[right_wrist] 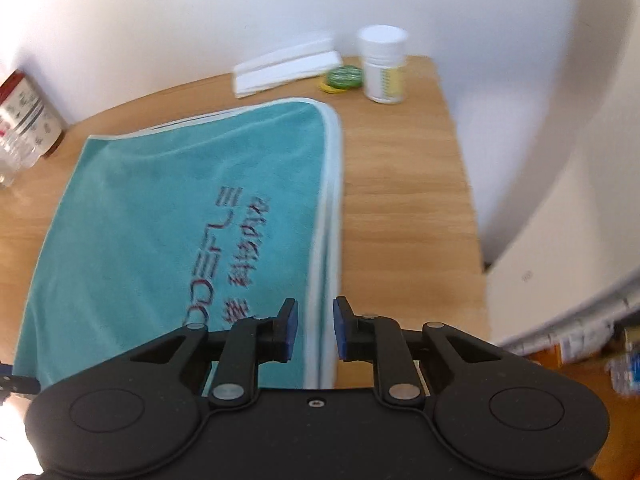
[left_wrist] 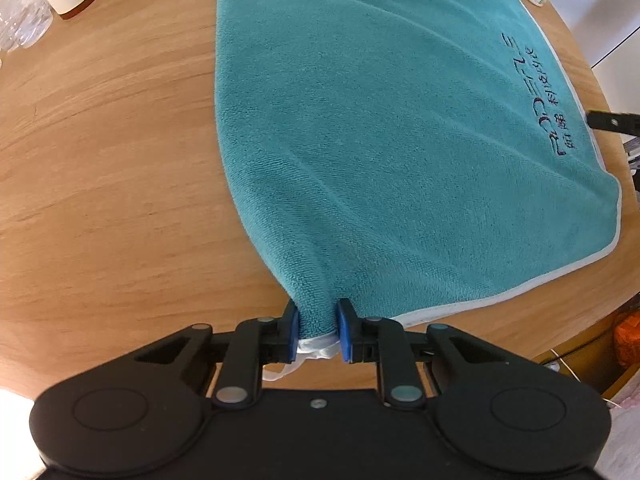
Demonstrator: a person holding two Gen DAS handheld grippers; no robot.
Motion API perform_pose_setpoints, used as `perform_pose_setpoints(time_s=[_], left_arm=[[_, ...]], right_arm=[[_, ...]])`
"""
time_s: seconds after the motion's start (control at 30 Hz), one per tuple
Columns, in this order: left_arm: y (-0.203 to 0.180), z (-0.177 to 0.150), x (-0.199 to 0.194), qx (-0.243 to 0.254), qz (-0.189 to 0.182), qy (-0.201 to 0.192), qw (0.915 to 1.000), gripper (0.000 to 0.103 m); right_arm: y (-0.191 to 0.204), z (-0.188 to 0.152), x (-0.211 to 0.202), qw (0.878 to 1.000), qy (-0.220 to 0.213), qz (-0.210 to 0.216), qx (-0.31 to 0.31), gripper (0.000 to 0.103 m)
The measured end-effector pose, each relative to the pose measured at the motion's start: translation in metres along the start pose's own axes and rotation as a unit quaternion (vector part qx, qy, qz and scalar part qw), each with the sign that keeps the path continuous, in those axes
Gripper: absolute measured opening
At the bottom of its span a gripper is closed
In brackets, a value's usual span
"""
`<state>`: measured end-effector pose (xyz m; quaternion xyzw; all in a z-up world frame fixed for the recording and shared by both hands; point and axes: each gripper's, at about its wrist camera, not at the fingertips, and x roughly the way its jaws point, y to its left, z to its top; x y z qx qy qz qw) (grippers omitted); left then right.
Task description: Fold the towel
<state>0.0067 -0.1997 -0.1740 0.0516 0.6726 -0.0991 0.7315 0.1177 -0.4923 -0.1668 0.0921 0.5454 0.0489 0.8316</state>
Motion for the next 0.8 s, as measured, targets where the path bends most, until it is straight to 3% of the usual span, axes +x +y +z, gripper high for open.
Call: perform_pose_setpoints(time_s=[0.07,0.2,0.43,0.57,0.8], left_arm=[[0.0,-0.002,-0.001,-0.002,0.004,0.004,1.0,0.019],[-0.001,-0.006,-0.002,0.004,0.008,0.005,0.9999,0.019],[0.008,-0.007,0.0,-0.006,0.003,0.009,0.9999,0.02],[0.002,0.002,0.007,-0.003,0.007,0.008,0.9999,0.02],[-0.001,0.008,0.0,-0.021,-0.004,0.018,0.9996,0.022]], right_arm=[[0.004,0.002,0.003,1.0,-0.003,-0.003,-0.02,0.01],[0.017,0.005,0.006,0.996,0.0,-0.054,-0.074,0.01],[0.029,0.009,0.007,0.989,0.006,-0.108,-0.101,0.013],[0.03,0.039,0.007,0.991,-0.037,-0.063,-0.116,0.021],[0.03,0.091,0.009,0.984,-0.112,0.018,-0.14,0.022]])
